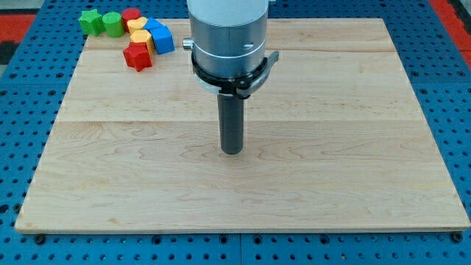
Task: Push the blue cube away from the group of blocks
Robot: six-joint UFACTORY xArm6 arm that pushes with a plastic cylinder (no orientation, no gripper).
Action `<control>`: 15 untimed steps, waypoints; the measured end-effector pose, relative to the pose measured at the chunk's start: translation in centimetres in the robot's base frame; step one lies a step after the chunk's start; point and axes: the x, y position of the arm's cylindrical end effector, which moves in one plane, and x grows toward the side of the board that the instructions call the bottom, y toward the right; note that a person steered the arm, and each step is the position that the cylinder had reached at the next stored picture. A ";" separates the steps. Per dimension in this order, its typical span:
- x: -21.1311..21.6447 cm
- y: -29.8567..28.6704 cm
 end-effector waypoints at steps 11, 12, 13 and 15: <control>-25.1 -14.4; -25.1 -10.6; -25.0 -6.9; -25.6 -15.4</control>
